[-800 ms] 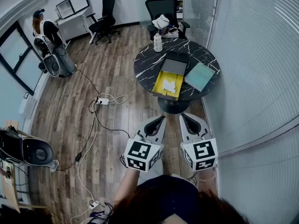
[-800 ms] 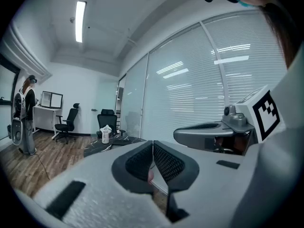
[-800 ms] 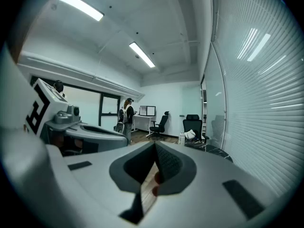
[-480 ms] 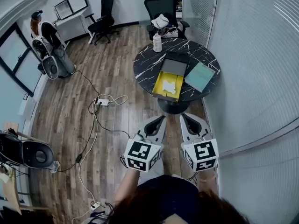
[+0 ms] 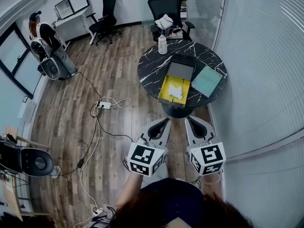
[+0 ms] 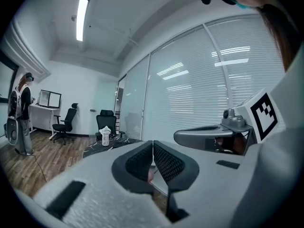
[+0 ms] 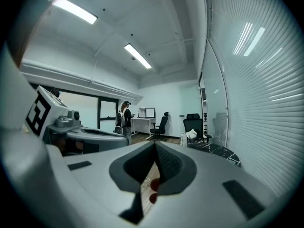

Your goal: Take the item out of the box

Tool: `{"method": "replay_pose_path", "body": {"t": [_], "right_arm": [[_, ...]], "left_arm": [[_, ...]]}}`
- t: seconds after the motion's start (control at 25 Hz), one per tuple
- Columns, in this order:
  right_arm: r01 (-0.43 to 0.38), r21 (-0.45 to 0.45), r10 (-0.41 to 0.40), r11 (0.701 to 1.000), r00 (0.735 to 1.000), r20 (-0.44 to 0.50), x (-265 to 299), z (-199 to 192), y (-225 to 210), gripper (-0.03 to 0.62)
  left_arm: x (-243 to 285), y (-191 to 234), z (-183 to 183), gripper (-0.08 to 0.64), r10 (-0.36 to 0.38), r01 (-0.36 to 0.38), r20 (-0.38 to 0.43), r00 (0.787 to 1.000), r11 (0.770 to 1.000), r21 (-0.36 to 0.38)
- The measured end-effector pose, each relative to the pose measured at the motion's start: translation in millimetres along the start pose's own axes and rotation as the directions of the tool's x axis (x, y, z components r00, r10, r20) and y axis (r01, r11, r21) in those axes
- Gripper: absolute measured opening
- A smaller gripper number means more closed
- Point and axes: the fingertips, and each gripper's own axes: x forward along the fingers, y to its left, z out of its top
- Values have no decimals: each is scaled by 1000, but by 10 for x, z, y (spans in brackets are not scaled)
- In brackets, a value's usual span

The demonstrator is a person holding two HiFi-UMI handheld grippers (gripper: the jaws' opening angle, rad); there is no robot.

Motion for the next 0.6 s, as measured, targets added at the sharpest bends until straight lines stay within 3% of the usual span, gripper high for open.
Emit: {"method": "replay_pose_path", "body": {"t": [0.6], "right_arm": [[49, -48, -49, 998, 999, -9, 500, 164, 42, 25]], "left_arm": [[99, 482, 97, 28, -52, 52, 8, 999, 999, -3]]}}
